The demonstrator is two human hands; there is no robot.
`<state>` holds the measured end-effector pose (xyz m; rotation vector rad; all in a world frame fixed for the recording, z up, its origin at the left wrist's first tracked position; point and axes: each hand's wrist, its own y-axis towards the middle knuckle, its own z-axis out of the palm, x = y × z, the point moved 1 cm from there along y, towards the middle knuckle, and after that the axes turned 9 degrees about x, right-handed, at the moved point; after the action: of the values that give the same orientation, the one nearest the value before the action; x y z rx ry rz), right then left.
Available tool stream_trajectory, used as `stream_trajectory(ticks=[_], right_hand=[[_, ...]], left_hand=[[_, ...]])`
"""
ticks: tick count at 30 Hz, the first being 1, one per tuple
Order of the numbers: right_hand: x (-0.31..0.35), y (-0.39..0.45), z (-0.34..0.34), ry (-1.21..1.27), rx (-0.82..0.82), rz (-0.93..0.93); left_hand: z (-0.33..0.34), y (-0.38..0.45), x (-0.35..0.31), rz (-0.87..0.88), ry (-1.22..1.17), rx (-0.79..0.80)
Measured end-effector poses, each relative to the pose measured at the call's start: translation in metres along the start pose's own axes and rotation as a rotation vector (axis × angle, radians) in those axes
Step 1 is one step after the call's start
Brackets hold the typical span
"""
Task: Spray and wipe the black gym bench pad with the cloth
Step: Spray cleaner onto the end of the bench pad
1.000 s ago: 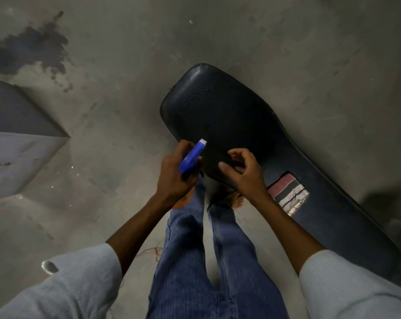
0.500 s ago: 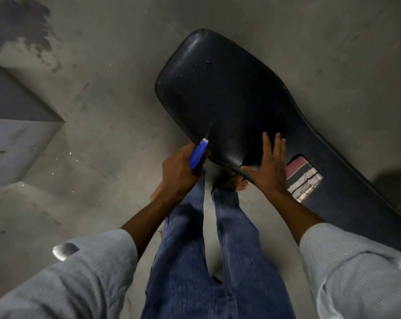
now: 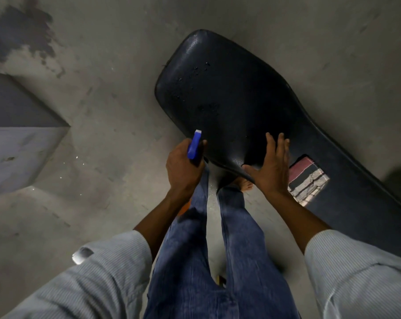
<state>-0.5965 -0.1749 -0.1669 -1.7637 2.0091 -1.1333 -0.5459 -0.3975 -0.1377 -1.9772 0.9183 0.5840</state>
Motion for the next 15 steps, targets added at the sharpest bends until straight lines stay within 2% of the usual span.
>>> stream_trajectory(ticks=[4, 8, 15], right_hand=[[-0.003, 0.001, 0.001, -0.02, -0.005, -0.007], [-0.004, 0.002, 0.0, -0.035, -0.007, -0.014], [-0.02, -0.002, -0.014, -0.055, -0.032, -0.018]], left_hand=[[0.003, 0.019, -0.016, 0.048, -0.028, -0.003], [0.021, 0.024, -0.027, 0.073, 0.162, 0.219], [0.039, -0.007, -0.011, 0.085, 0.337, 0.423]])
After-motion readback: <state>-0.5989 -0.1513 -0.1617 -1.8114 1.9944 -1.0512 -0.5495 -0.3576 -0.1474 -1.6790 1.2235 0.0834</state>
